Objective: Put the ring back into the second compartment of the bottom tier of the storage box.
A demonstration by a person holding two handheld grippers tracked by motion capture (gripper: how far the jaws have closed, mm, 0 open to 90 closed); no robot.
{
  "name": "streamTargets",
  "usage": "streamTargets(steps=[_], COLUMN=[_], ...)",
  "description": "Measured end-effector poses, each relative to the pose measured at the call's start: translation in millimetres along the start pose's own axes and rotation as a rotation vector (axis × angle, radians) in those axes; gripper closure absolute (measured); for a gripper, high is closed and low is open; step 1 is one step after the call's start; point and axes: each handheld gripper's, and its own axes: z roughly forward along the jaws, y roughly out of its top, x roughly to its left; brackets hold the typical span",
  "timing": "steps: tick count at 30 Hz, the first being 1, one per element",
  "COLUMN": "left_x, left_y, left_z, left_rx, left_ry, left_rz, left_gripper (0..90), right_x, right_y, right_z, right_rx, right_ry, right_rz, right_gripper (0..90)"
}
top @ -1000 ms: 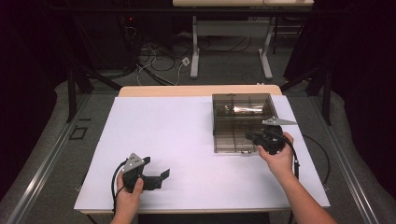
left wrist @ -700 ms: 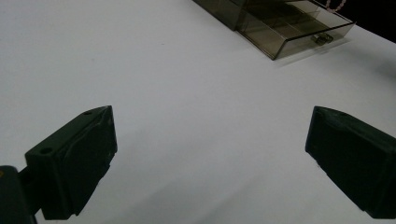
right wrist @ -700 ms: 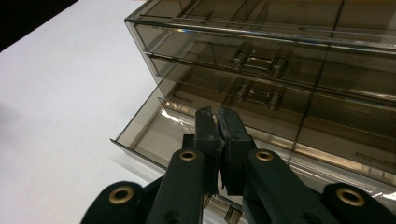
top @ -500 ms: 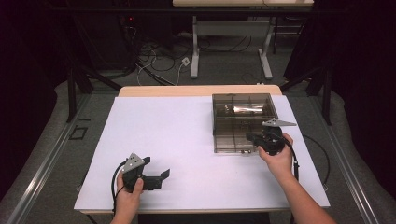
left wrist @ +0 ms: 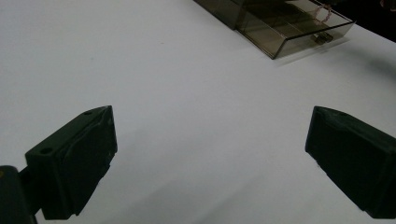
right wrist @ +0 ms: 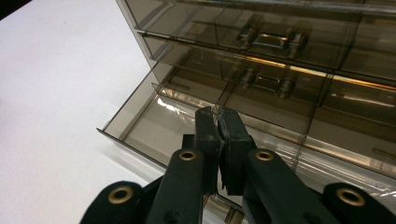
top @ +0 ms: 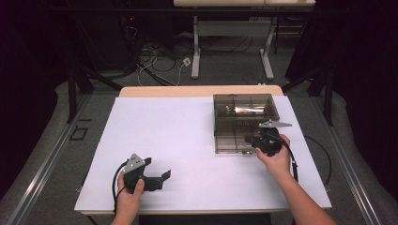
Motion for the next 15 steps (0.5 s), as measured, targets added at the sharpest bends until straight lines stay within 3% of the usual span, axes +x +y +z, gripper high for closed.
streamTargets(steps=[15], left_x=[-0.1], left_y=[0.0], left_z=[0.0], left_rx=[0.0], left_ry=[-0.001], left_rz=[0.0], left_gripper=[2.4], right_x=[3.2], right_y=[-3.3], right_z=[10.6], right_rx=[0.02], right_ry=[-0.001], right_rz=[-0.021], right_gripper=[89.6])
